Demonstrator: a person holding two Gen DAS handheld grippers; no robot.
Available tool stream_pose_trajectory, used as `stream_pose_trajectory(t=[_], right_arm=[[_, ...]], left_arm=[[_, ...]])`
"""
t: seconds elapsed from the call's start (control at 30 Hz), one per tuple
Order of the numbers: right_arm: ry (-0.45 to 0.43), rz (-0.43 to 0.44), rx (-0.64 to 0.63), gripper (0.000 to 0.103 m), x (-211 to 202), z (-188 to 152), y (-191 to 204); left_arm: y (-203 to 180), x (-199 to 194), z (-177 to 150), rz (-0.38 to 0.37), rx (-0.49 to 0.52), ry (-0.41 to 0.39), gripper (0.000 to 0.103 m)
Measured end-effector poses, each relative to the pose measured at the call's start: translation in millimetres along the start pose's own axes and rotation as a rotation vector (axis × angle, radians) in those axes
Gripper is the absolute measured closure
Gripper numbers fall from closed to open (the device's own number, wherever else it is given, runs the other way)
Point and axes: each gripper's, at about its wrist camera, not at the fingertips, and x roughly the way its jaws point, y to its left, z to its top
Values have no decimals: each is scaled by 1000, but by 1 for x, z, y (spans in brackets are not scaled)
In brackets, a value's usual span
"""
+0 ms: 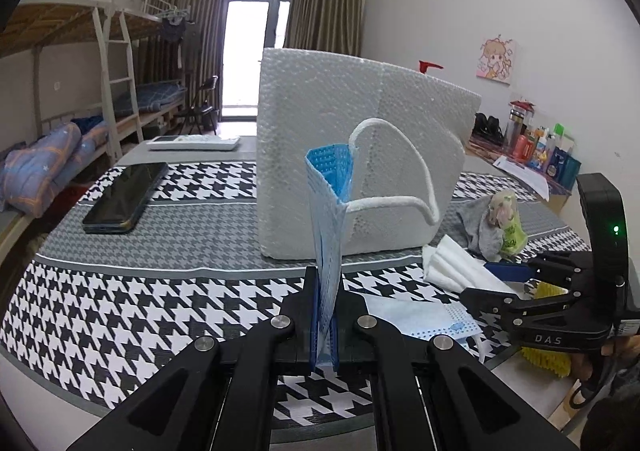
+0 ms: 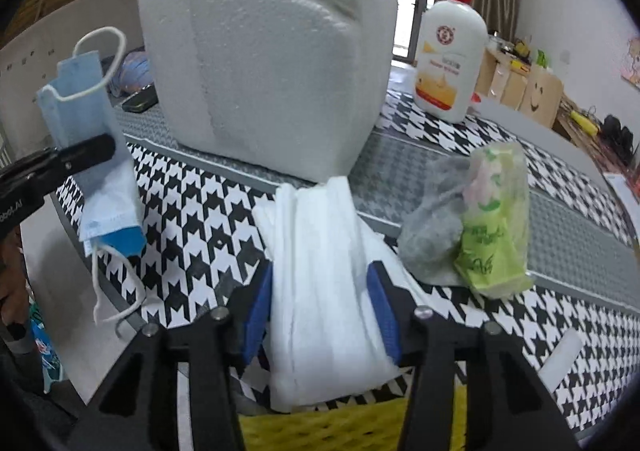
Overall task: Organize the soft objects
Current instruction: 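Carry the white masks over the foam box with the right gripper while the left carries the blue mask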
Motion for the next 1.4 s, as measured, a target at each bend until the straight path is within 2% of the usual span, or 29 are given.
stream_pose_trajectory(t=[0.07, 0.17, 0.23, 0.4, 0.77, 1.13, 1.4], right_arm=[[4, -18, 13, 91, 0, 1, -2], [-6, 2, 37, 94, 0, 0, -5], [-34, 30, 52, 94, -8, 0, -5], [-210, 65, 55, 94, -64, 1, 1], [-402, 54, 70, 94, -142, -12, 5], [-501, 36, 64, 94, -176, -8, 7], [-512, 34, 62, 94, -176, 8, 1]], left_arm=[[-3, -1, 0, 0, 3, -2, 98], [-6, -3, 0, 6, 7, -10, 98], [-8, -6, 0, 14, 7, -15, 98], [-15, -28, 7, 37, 20, -65, 98], [-32, -92, 27, 74, 69, -200, 98], [-50, -140, 40, 83, 111, -292, 98], [-52, -136, 53, 93, 117, -295, 98]])
